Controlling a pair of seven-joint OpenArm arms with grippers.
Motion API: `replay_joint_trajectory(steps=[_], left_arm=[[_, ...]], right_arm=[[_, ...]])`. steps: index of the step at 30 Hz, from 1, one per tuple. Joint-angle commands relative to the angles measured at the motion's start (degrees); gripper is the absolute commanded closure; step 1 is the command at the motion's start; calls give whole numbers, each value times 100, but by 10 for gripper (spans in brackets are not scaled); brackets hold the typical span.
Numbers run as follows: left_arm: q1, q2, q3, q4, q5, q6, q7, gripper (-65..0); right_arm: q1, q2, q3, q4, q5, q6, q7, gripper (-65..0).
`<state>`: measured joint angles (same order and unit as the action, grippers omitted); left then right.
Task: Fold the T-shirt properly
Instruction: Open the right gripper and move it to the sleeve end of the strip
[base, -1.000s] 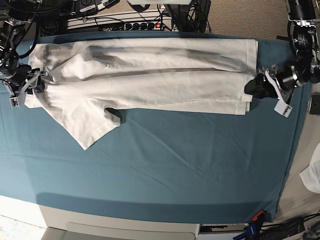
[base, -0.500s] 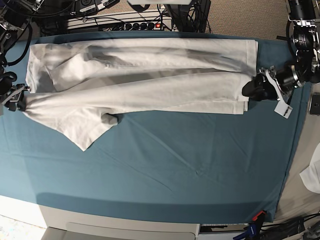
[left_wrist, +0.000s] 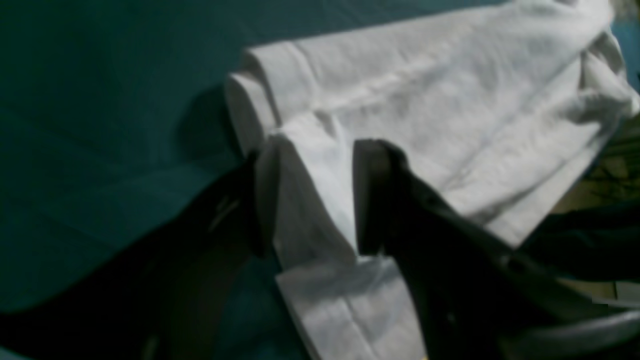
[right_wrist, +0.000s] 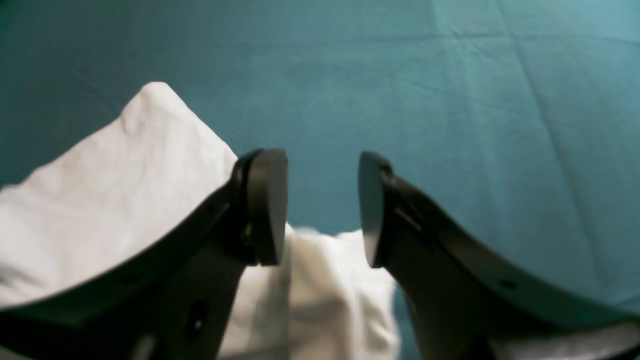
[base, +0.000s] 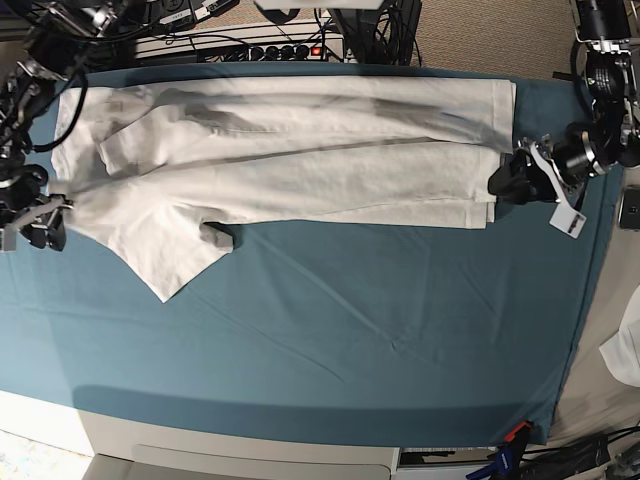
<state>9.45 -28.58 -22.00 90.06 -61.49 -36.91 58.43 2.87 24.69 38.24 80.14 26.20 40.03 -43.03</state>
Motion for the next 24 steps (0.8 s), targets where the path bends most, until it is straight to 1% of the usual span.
replay_joint_trajectory(steps=[1, 4, 8, 11, 19, 24], left_arm=[[-70, -92, -55, 96, -107, -22, -98, -256], [-74, -96, -55, 96, -107, -22, -103, -256], [-70, -94, -55, 96, -105, -22, -79, -256], [-70, -96, -55, 96, -105, -22, -79, -256], [-70, -96, -55, 96, -107, -22, -61, -256], [-52, -94, -55, 96, -105, -22, -37, -256]], right_arm=[[120, 83, 7, -9, 74, -3, 179, -241], [273, -22, -168, -350, 72, -3, 212, -241], [313, -28, -527, -638, 76, -3, 116, -241], [313, -24, -671, -625, 175, -3, -264, -241], [315, 11, -673, -623, 1023, -3, -1305, -241], [247, 7, -669, -393, 1705, -3, -2616, -240]])
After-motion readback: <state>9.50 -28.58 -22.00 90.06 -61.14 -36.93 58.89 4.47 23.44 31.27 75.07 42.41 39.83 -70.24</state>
